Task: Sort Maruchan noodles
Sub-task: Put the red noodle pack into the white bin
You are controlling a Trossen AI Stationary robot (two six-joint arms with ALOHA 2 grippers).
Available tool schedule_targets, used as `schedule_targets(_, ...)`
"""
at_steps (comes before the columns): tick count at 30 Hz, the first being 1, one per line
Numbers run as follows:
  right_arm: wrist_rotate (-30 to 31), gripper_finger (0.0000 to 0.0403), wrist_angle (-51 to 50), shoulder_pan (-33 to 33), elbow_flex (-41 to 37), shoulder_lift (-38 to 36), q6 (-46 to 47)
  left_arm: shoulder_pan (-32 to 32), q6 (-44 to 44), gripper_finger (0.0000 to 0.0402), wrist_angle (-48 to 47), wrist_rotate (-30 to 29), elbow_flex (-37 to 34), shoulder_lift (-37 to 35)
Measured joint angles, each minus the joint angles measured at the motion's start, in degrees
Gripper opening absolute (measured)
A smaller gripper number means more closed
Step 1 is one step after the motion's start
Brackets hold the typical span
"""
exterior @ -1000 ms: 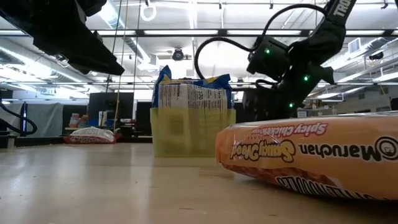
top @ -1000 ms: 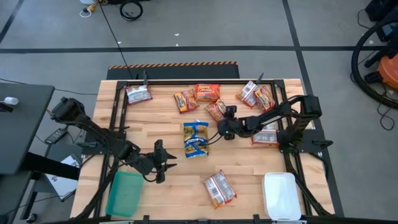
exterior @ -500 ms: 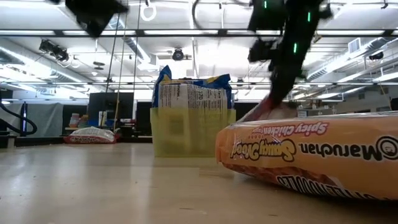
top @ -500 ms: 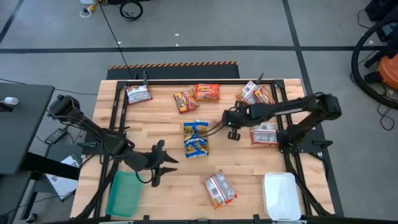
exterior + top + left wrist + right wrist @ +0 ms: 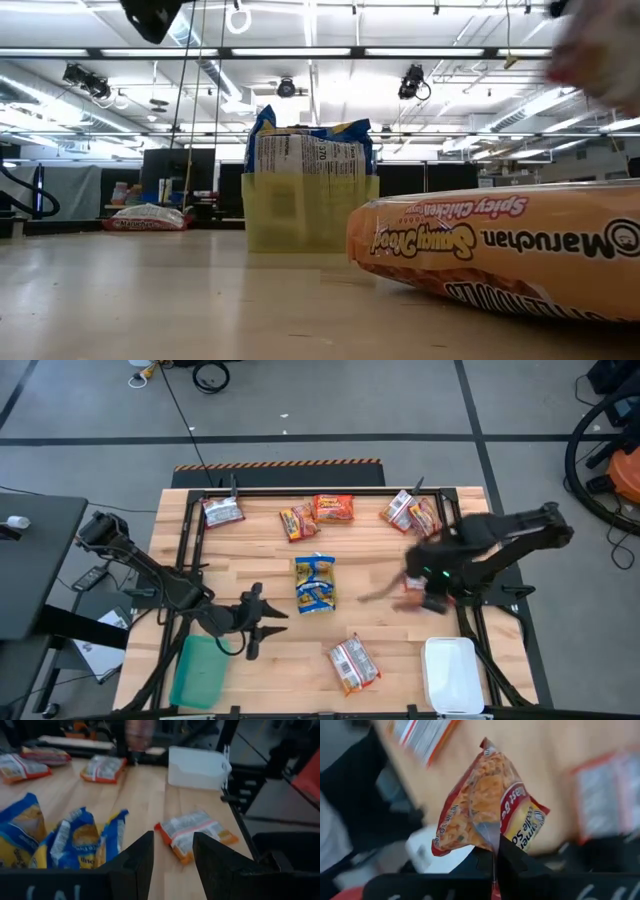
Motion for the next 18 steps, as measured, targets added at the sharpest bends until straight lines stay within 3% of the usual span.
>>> schedule_targets(3,-2.2,0.0010,0.0,9.5,-1.5,-2.1,10.4,0.0,0.0,0.0141,1.3,-0.9,0.0,0.0)
schedule_targets(8,-1.0,0.0010,5.0,22.5,-2.7,-0.9,25.2,0.0,0.0,0.0141,2.7,-0.9,0.0,0.0)
schedule_targets(12,-4.9,0.0010,14.6,28.5,-2.7,3.4,33.3,0.0,-0.1,0.0141,2.7,-1.0,0.0,0.0)
schedule_targets(18,-13.4,0.0010,17.1,34.3,-2.7,12.6,41.8,-0.2,-3.1,0.0141,3.1,-2.2,0.0,1.2)
